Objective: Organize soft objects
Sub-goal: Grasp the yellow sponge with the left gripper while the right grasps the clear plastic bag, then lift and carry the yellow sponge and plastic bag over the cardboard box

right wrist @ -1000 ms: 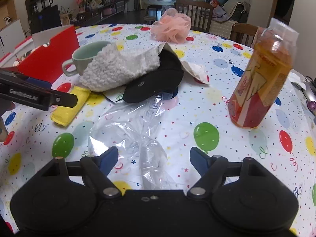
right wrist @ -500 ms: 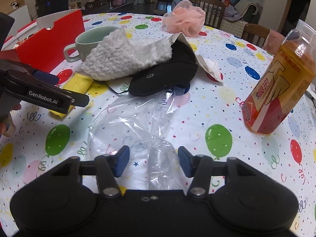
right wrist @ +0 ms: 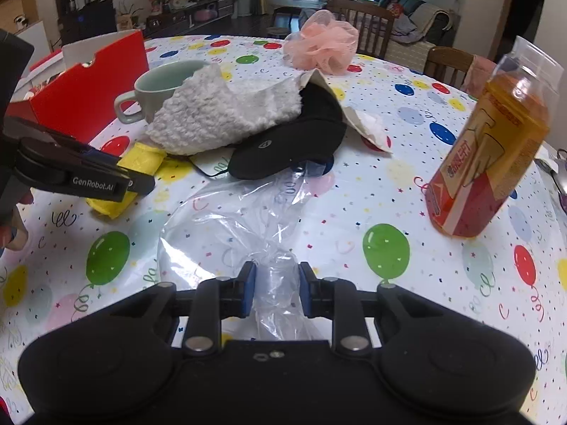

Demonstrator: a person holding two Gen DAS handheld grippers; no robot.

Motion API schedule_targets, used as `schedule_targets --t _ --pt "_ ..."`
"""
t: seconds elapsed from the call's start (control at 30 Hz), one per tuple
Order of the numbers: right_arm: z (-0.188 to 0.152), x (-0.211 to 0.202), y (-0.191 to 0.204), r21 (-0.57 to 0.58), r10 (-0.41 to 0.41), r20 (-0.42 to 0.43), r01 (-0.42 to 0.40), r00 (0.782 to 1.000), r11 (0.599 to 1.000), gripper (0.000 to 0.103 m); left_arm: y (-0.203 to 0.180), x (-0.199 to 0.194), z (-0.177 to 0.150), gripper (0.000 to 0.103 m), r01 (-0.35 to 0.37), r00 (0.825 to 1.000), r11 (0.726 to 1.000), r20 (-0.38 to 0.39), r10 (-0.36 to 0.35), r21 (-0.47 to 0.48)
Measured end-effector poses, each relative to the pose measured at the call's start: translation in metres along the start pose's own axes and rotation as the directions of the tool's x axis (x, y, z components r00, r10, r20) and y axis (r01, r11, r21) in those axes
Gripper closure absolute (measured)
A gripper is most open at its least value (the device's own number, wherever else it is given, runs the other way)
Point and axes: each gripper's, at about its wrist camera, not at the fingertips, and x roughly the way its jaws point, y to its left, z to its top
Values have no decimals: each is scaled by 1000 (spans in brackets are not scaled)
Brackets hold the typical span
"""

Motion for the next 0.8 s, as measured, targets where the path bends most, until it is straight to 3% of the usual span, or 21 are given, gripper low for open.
schedule_targets --t 0.4,0.8 --pt "-7 -29 -1 65 -14 65 9 998 998 82 1 -9 0 63 -2 1000 1000 -20 2 -17" --pt "-9 -81 -3 151 -17 141 -4 990 989 82 9 -43 0 64 58 998 997 -19 -60 -56"
